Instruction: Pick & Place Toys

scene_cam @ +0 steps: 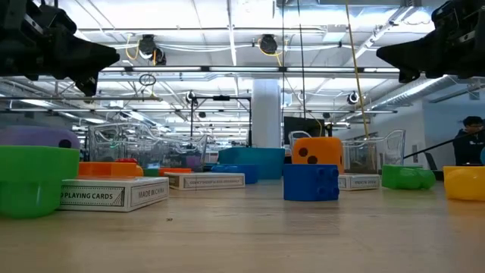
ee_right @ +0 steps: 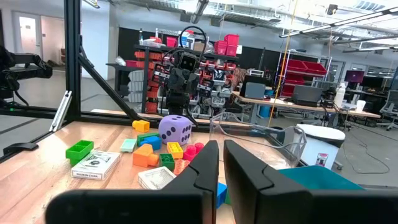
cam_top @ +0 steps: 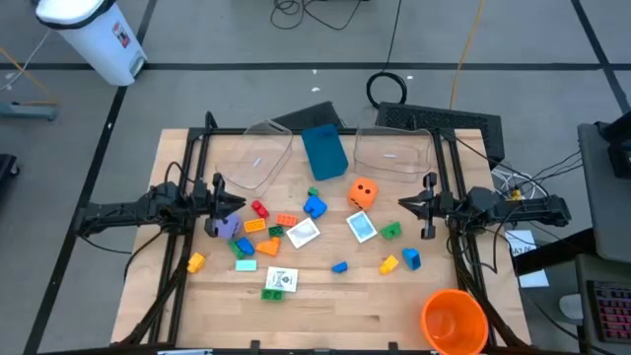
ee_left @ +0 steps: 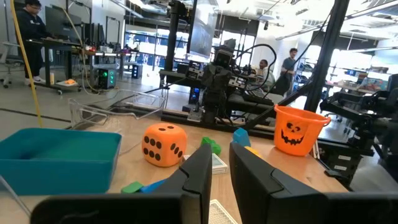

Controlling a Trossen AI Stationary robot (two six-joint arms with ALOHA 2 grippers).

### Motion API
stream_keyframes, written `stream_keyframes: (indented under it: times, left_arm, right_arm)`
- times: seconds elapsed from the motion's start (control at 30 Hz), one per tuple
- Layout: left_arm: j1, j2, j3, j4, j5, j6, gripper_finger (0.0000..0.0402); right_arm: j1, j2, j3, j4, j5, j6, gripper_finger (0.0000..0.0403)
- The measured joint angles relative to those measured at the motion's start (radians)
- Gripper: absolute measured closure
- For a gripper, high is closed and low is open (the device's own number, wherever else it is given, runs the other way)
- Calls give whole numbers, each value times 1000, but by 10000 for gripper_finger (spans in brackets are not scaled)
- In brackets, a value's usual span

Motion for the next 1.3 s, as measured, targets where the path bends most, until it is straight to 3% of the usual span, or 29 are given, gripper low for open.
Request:
stream_keyframes:
  times: [0.43,0.87,1.13,1.3]
  left_arm:
    - [0,0,0,0,0,0,341]
    - [0,0,0,0,0,0,341]
    - [0,0,0,0,0,0,341]
    - [0,0,0,0,0,0,341]
  right_arm:
    - [0,0,0,7,0,15,385]
    - [0,0,0,92,0,439,385]
    - [0,0,0,127,4,391,385]
    - [0,21,0,244,1,293,383]
